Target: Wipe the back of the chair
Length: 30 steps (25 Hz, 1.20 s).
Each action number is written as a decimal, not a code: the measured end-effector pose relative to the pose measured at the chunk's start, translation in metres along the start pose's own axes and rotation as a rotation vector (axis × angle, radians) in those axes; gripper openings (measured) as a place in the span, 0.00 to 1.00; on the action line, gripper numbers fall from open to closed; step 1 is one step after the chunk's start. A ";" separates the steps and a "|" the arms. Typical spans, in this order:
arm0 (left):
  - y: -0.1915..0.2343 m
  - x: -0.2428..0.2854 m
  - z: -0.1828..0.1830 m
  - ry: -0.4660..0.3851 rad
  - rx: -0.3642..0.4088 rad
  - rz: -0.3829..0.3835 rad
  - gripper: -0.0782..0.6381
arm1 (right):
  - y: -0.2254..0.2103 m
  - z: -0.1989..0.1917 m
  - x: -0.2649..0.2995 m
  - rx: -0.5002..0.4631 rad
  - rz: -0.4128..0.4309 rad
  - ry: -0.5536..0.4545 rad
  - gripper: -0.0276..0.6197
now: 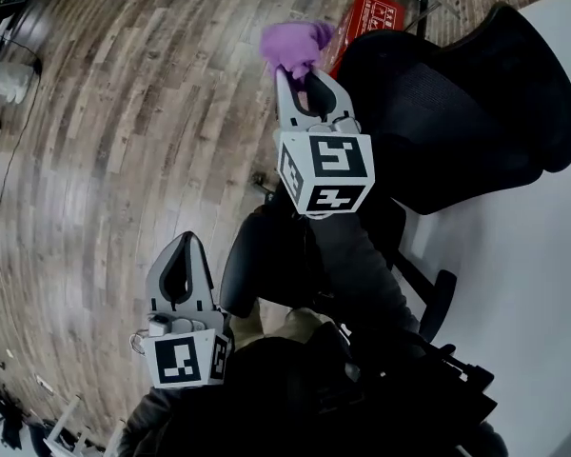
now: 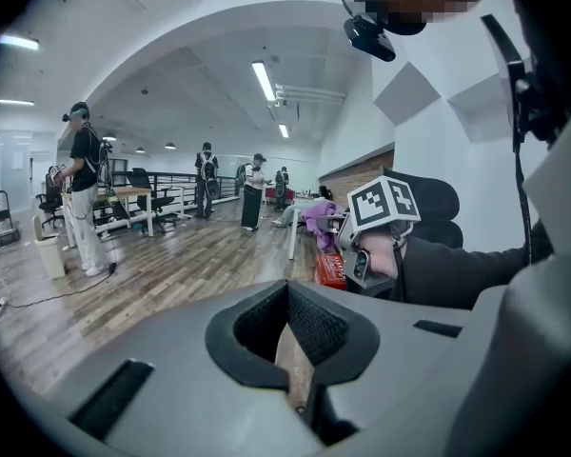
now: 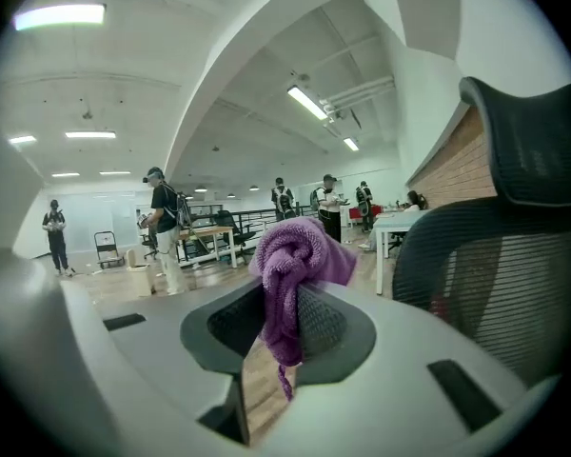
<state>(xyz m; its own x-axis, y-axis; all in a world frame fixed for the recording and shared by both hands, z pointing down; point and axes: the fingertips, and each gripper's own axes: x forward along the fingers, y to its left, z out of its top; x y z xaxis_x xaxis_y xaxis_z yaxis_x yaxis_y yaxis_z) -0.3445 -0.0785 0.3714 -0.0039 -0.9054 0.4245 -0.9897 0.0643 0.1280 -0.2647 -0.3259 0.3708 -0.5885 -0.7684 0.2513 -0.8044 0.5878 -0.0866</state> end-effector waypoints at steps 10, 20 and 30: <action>-0.018 -0.008 -0.025 0.051 0.005 -0.023 0.12 | -0.001 -0.044 -0.022 0.026 0.022 0.061 0.16; -0.080 0.016 -0.039 0.096 0.058 -0.128 0.12 | -0.086 -0.083 -0.054 0.064 -0.094 0.108 0.16; -0.129 0.036 -0.034 0.110 0.104 -0.194 0.12 | -0.144 -0.088 -0.079 0.098 -0.162 0.102 0.16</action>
<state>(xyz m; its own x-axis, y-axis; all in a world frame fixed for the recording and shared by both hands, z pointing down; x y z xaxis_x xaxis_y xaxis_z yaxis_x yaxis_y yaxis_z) -0.2125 -0.1051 0.4011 0.1973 -0.8452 0.4967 -0.9799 -0.1549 0.1256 -0.0949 -0.3278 0.4481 -0.4434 -0.8185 0.3652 -0.8949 0.4273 -0.1289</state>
